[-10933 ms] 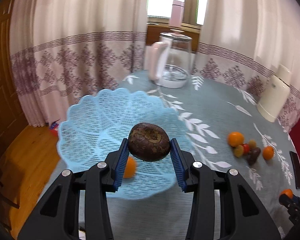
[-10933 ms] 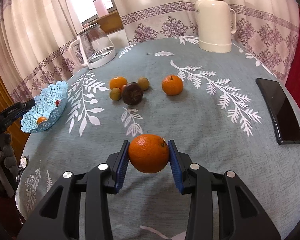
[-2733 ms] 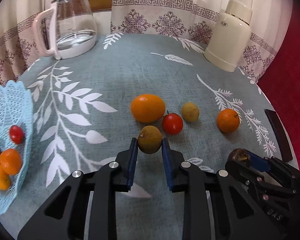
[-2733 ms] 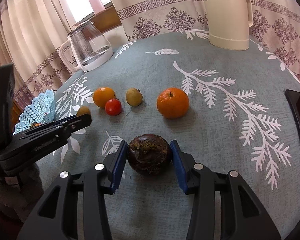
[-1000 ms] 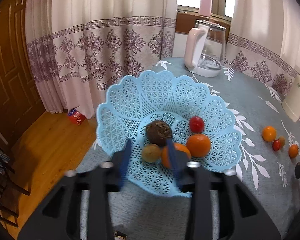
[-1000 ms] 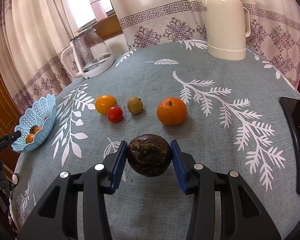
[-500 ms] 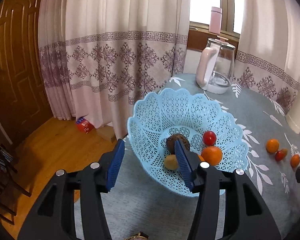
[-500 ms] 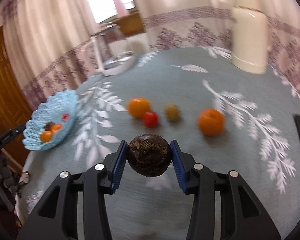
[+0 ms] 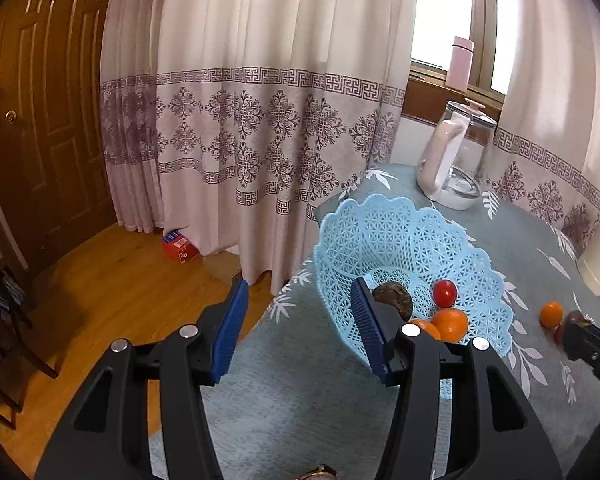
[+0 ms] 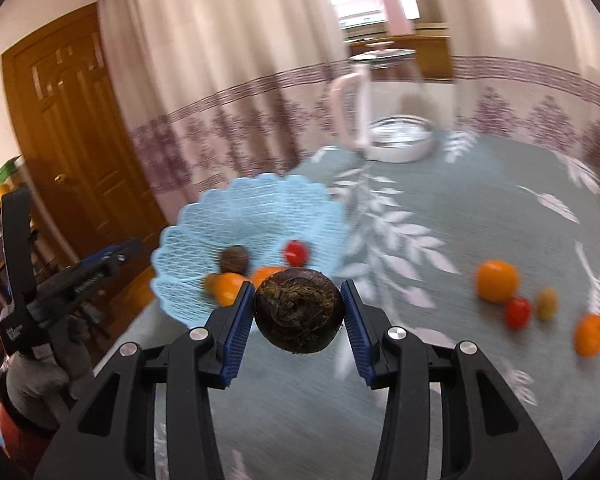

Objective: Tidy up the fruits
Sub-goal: 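Lower the passion fruit into the basket and open the right gripper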

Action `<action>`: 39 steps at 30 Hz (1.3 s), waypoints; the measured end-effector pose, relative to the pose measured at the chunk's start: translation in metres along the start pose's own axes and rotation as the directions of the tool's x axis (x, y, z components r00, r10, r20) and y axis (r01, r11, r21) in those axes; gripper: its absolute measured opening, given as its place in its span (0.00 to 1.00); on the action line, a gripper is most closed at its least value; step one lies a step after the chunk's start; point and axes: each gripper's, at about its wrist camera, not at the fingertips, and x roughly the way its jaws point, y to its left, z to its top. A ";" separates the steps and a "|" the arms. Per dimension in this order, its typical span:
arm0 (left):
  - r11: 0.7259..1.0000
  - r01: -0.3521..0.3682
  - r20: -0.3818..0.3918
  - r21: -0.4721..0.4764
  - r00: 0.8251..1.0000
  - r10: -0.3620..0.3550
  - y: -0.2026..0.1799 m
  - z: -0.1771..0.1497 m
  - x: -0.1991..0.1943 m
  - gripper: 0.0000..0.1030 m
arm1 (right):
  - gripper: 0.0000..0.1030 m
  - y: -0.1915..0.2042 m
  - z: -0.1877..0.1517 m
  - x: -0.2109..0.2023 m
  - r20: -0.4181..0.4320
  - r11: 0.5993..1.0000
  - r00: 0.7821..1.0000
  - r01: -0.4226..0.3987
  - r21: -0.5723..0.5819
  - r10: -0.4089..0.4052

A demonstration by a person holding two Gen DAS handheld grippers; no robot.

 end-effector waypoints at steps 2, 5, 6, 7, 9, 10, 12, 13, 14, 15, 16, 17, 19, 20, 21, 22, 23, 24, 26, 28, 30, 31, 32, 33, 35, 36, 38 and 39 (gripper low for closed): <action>1.000 -0.001 0.001 -0.002 1.000 0.001 0.001 0.001 0.000 0.55 | 0.43 0.011 0.003 0.011 -0.020 1.000 0.999 -0.029 -0.006 0.029; 1.000 0.003 0.000 -0.009 1.000 -0.003 0.002 0.001 0.000 0.60 | 0.43 0.023 0.007 0.029 -0.054 0.998 0.997 -0.061 -0.010 0.060; 1.000 0.004 -0.002 -0.010 1.000 -0.004 0.002 0.001 0.000 0.60 | 0.43 0.025 0.008 0.032 -0.061 0.998 0.996 -0.062 -0.011 0.061; 1.000 0.006 -0.003 -0.011 1.000 -0.006 0.003 0.001 0.000 0.60 | 0.43 0.027 0.009 0.039 -0.078 0.998 0.995 -0.067 -0.011 0.065; 1.000 0.007 -0.005 -0.014 1.000 -0.007 0.003 0.001 0.001 0.60 | 0.43 0.030 0.011 0.048 -0.098 0.997 0.993 -0.074 -0.008 0.072; 1.000 0.007 -0.006 -0.017 1.000 -0.008 0.004 0.001 0.001 0.60 | 0.44 0.031 0.011 0.053 -0.108 0.997 0.992 -0.070 -0.008 0.069; 1.000 0.008 -0.011 -0.020 1.000 -0.009 0.004 0.000 0.002 0.60 | 0.44 0.030 0.011 0.059 -0.115 0.998 0.991 -0.065 0.005 0.065; 1.000 0.009 -0.012 -0.021 1.000 -0.009 0.004 0.000 0.003 0.61 | 0.44 0.029 0.011 0.060 -0.116 0.998 0.991 -0.065 0.013 0.067; 1.000 0.009 -0.012 -0.021 1.000 -0.009 0.004 0.000 0.003 0.61 | 0.44 0.027 0.011 0.060 -0.117 0.998 0.991 -0.067 0.019 0.069; 1.000 0.009 -0.012 -0.022 1.000 -0.009 0.004 0.000 0.003 0.61 | 0.44 0.026 0.011 0.060 -0.114 0.997 0.991 -0.067 0.024 0.069; 1.000 0.010 -0.012 -0.022 1.000 -0.010 0.004 0.000 0.003 0.61 | 0.44 0.024 0.010 0.058 -0.109 0.998 0.992 -0.064 0.026 0.067; 1.000 0.010 -0.013 -0.022 1.000 -0.011 0.004 0.000 0.003 0.61 | 0.44 0.023 0.010 0.055 -0.105 0.998 0.992 -0.064 0.030 0.067; 1.000 0.010 -0.014 -0.020 1.000 -0.010 0.003 0.000 0.003 0.61 | 0.44 0.019 0.010 0.051 -0.093 0.997 0.993 -0.063 0.043 0.066; 1.000 0.011 -0.015 -0.020 1.000 -0.011 0.003 0.000 0.003 0.61 | 0.44 0.017 0.010 0.048 -0.085 0.997 0.994 -0.061 0.052 0.065; 1.000 0.012 -0.016 -0.017 1.000 -0.012 0.002 -0.001 0.003 0.61 | 0.44 0.015 0.010 0.046 -0.081 0.997 0.995 -0.060 0.058 0.064; 1.000 0.013 -0.015 -0.015 1.000 -0.013 0.002 -0.001 0.003 0.61 | 0.44 0.012 0.009 0.043 -0.074 0.996 0.995 -0.056 0.066 0.061; 1.000 0.013 -0.014 -0.013 1.000 -0.013 0.001 -0.001 0.003 0.61 | 0.44 0.009 0.008 0.040 -0.068 0.996 0.996 -0.052 0.073 0.057; 1.000 0.014 -0.013 -0.012 1.000 -0.014 0.001 -0.001 0.002 0.61 | 0.44 0.007 0.007 0.037 -0.063 0.996 0.997 -0.048 0.080 0.053; 1.000 0.015 -0.010 -0.010 1.000 -0.016 -0.001 0.000 0.001 0.61 | 0.44 0.000 0.003 0.030 -0.054 0.994 0.998 -0.037 0.098 0.043; 1.000 0.017 -0.010 -0.009 1.000 -0.017 -0.002 -0.001 0.000 0.63 | 0.44 -0.008 -0.003 0.025 -0.053 0.993 0.998 -0.030 0.117 0.036; 1.000 0.018 -0.008 -0.008 1.000 -0.018 -0.004 -0.001 0.000 0.70 | 0.44 -0.015 -0.009 0.021 -0.056 0.990 0.998 -0.019 0.138 0.027; 1.000 0.018 -0.008 -0.006 1.000 -0.018 -0.005 -0.002 0.000 0.71 | 0.44 -0.018 -0.012 0.019 -0.056 0.989 0.998 -0.013 0.146 0.021; 1.000 0.022 -0.009 -0.002 1.000 -0.022 -0.007 -0.002 0.000 0.71 | 0.44 -0.021 -0.013 0.018 -0.057 0.988 0.998 -0.007 0.152 0.015; 1.000 0.025 -0.009 -0.001 1.000 -0.025 -0.007 -0.002 -0.001 0.71 | 0.44 -0.024 -0.016 0.016 -0.057 0.987 0.998 0.000 0.159 0.009; 0.999 0.032 -0.010 0.005 0.999 -0.032 -0.011 -0.003 -0.002 0.72 | 0.44 -0.032 -0.021 0.012 -0.055 0.984 0.998 0.014 0.179 -0.004; 0.999 0.035 -0.010 0.007 0.999 -0.035 -0.012 -0.003 -0.003 0.74 | 0.44 -0.036 -0.024 0.010 -0.056 0.982 0.998 0.022 0.188 -0.012; 0.999 0.043 -0.011 0.015 0.999 -0.043 -0.017 -0.004 -0.004 0.75 | 0.44 -0.046 -0.030 0.005 -0.057 0.977 0.998 0.039 0.210 -0.027; 0.999 0.045 -0.012 0.019 0.999 -0.045 -0.019 -0.004 -0.004 0.76 | 0.44 -0.052 -0.033 0.003 -0.059 0.973 0.998 0.050 0.223 -0.037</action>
